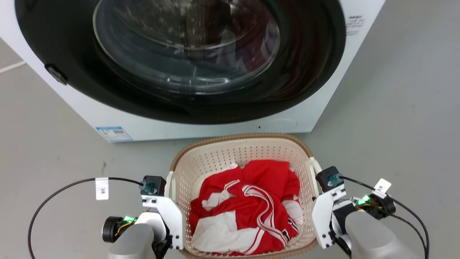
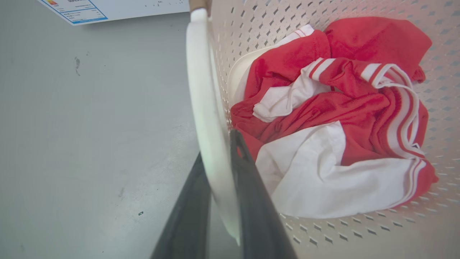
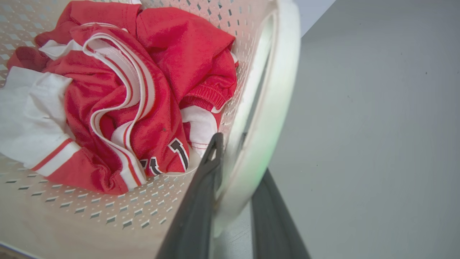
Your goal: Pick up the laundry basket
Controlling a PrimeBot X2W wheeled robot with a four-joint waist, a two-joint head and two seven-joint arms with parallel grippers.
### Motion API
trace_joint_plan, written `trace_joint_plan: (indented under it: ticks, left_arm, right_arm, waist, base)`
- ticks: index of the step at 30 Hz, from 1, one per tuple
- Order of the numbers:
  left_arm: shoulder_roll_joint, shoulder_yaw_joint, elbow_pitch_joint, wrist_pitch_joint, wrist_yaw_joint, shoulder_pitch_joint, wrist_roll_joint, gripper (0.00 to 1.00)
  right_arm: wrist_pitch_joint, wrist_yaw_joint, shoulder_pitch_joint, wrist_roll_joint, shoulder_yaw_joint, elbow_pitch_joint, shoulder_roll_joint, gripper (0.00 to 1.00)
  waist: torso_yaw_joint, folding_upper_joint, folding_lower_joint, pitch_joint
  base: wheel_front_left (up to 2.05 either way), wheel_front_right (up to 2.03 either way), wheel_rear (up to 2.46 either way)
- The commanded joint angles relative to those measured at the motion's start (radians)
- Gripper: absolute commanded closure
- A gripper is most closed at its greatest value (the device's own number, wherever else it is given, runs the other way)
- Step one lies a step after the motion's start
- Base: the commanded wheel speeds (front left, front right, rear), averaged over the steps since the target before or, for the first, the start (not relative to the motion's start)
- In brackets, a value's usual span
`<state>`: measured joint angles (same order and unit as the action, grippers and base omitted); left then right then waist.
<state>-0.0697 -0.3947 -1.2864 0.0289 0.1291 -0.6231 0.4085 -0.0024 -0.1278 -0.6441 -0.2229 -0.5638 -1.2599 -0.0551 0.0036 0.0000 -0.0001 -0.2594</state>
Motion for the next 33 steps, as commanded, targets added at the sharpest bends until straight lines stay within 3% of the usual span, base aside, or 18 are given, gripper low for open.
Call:
trace_joint_plan:
  ticks: [1,19,33]
  left_arm:
    - [-0.001,-0.007,0.01,0.002,0.001,0.007,0.001,1.0]
    - [-0.029,-0.126,0.031,-0.106,0.001,0.089,0.131,1.0]
    - [-0.048,-0.194,0.029,-0.122,0.001,0.114,0.192,1.0]
  right_arm:
    - [0.002,-0.005,0.018,-0.007,-0.013,0.004,0.009,1.0]
    - [0.105,-0.005,0.092,-0.154,-0.147,-0.016,0.008,1.0]
    - [0.144,-0.005,0.119,-0.225,-0.22,-0.023,-0.008,1.0]
  waist:
    - [-0.01,0.0,0.0001,0.031]
    - [-0.019,0.0,0.0001,0.227]
    - [-0.029,0.0,0.0001,0.279]
  base:
    - [0.0,0.0,0.0]
    - [0.0,0.0,0.0]
    - [0.0,0.0,0.0]
